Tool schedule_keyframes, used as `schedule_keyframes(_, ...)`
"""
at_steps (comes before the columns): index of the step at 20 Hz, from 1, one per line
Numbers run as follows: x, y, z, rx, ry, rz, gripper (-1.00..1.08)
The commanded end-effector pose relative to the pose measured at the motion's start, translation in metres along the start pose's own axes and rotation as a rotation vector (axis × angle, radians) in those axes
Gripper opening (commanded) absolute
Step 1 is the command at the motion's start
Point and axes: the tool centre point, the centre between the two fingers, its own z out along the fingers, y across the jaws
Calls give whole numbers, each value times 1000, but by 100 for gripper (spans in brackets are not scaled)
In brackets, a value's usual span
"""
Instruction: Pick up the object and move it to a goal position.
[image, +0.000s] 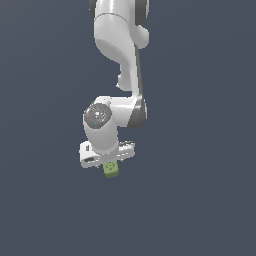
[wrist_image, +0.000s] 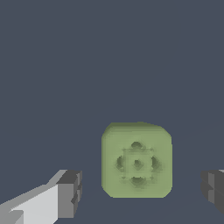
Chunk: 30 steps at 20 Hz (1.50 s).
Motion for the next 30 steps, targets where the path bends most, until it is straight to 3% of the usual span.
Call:
schedule_keyframes(1, 1, 2, 2, 1, 1, -6, 100)
schedule_keyframes(21, 1, 2, 53, 1, 1, -7, 100)
schedule_keyframes(22, 1, 2, 53, 1, 1, -7, -100)
schedule_keyframes(30, 1, 2, 53, 1, 1, -7, -100)
